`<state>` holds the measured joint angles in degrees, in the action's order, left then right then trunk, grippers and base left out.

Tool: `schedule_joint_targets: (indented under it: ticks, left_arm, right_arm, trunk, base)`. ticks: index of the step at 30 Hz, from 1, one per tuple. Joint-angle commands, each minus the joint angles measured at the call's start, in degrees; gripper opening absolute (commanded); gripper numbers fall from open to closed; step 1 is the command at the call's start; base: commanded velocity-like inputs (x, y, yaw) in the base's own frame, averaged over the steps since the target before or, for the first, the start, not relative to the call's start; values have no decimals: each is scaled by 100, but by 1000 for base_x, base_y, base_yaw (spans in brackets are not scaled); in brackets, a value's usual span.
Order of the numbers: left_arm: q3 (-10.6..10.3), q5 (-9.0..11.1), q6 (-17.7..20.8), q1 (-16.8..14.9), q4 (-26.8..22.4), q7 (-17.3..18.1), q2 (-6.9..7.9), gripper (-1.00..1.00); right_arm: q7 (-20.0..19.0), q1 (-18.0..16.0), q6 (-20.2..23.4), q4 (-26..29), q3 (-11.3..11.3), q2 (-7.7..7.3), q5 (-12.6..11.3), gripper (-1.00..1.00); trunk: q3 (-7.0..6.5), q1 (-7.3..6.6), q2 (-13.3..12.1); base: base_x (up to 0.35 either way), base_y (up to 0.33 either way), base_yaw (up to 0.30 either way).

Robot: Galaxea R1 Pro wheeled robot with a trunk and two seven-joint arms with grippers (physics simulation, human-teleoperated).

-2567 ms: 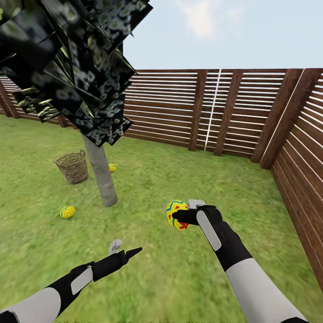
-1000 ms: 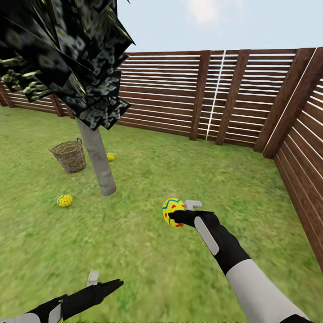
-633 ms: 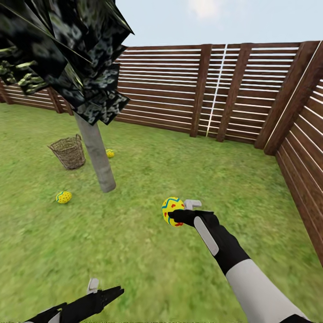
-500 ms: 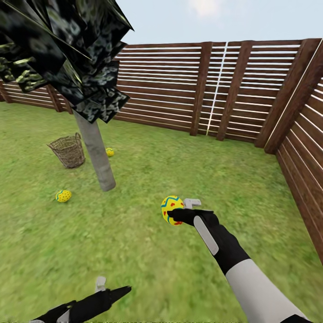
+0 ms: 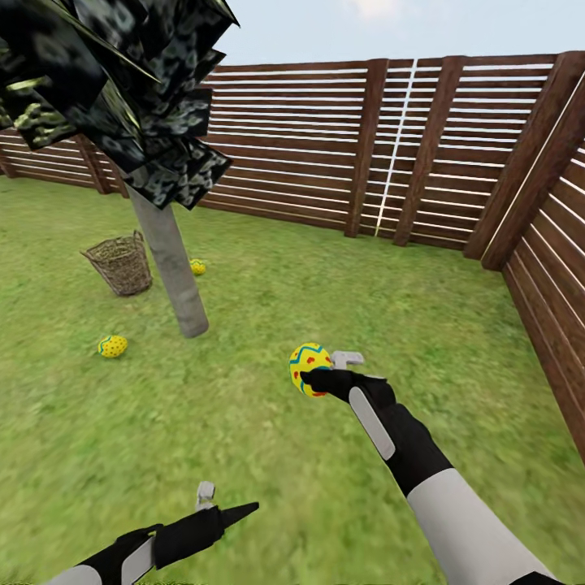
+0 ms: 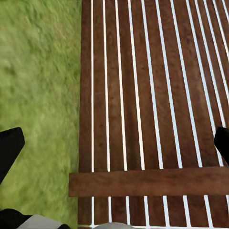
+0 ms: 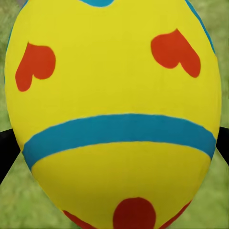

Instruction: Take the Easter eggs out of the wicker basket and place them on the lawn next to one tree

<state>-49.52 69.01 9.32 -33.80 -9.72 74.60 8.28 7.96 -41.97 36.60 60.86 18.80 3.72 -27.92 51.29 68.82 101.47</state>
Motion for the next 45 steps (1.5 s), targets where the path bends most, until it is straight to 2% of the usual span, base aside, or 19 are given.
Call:
schedule_joint_targets:
  ticks: [1, 22, 32, 36, 38, 40, 41, 45]
  left_arm:
    - [-46, 57, 53, -4, -9, 8, 0, 100]
    - [-49, 60, 34, -4, -21, 5, -60, 100]
    - [-54, 57, 26, -4, -22, 36, -128, 100]
    - [-58, 52, -75, -4, -22, 23, -205, 100]
    - [-58, 51, -91, -4, -22, 23, -205, 100]
    - [-58, 51, -94, -4, -22, 20, -204, 100]
    - [-58, 51, -94, -4, -22, 20, -204, 100]
    - [-58, 51, -97, -4, -22, 31, -204, 100]
  right_arm:
    - [56, -4, 14, 14, 9, -2, -64, -100]
    - [59, -4, 14, 5, 15, -28, -67, -100]
    - [65, -4, 18, -8, 16, -31, -64, -100]
    - [54, -4, 53, 72, 13, -42, -77, -100]
    - [52, -4, 227, 289, 6, -42, -85, -100]
    - [72, -4, 955, 610, -23, -26, -82, -100]
    - [78, -4, 1156, 742, -30, -26, -80, -100]
    - [82, -4, 1290, 835, -19, -25, -74, -100]
  trunk:
    - [33, 22, 44]
    - [604, 483, 886]
    - [876, 703, 1287]
    - [985, 791, 1448]
    - [1039, 835, 1528]
    - [1094, 878, 1608]
    - [1121, 900, 1648]
    - [1230, 988, 1809]
  base:
    - [0, 0, 0]
    - [0, 0, 0]
    - [0, 0, 0]
    - [0, 0, 0]
    - [0, 0, 0]
    - [0, 0, 28]
    - [0, 0, 57]
    - [0, 0, 65]
